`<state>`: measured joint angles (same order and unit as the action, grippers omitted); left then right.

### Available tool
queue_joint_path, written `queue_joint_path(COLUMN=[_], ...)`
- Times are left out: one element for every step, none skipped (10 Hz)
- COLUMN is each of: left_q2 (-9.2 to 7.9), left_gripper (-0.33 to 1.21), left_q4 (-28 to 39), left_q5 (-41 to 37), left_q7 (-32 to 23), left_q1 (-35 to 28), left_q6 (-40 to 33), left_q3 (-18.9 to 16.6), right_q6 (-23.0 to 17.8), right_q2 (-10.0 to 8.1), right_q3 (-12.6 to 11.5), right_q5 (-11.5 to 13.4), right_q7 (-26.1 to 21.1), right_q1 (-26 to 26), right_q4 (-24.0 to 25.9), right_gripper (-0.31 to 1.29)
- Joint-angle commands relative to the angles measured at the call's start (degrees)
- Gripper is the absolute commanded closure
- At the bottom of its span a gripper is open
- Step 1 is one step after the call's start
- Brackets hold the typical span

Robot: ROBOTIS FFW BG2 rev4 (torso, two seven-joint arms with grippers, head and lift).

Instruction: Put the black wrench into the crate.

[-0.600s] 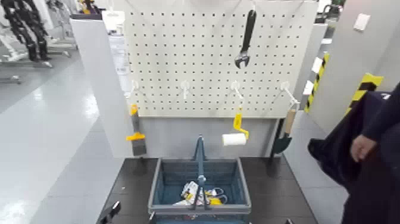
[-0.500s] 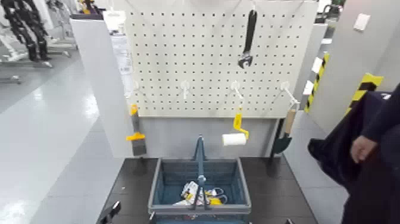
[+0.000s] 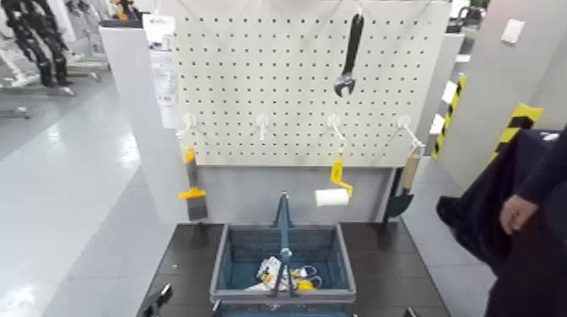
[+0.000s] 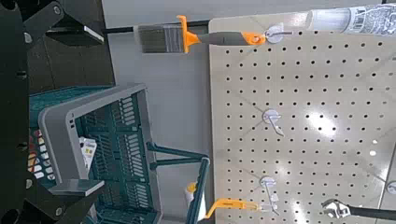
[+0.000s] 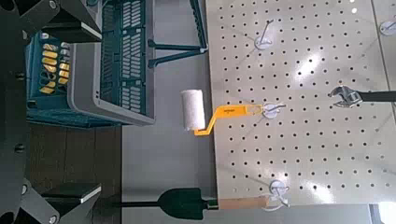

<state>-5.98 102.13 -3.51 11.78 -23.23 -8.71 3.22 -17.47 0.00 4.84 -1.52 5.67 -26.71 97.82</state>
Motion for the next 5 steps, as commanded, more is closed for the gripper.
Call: queue_joint_path(left_q2=[0.0,0.09,0.18,0.26,0.18], left_gripper=[0.21,0.21,0.21,0.21,0.21], left_q4=[-0.09,-0.09,-0.18,-0.26,-0.35], left_q5=[0.0,0.0,0.0,0.0,0.0], left_q7=[0.0,0.0,-0.09,-0.09,-0.09], left_q1=[0.03,0.03,0.12,0.21,0.29], left_q6=[0.01,0.01,0.01,0.01,0.01], left_q3=[0.04,-0.05,-0.05,0.04,0.04], right_q6=[1.3,2.09,2.53,2.79,3.23], right_q2=[0.26,0.26,0.18,0.18,0.18], right_q3=[-1.67,-2.73,-3.78,-5.28,-6.68], right_q5=[-0.5,-1.12,-1.12,-1.56,-2.43], right_q7=[2.86,4.44,5.76,7.69,8.92], right_q1=[0.17,0.08,0.17,0.34,0.6], right_q4=[0.97,1.76,2.38,2.82,3.17], right_gripper=[0.17,0.17,0.17,0.17,0.17])
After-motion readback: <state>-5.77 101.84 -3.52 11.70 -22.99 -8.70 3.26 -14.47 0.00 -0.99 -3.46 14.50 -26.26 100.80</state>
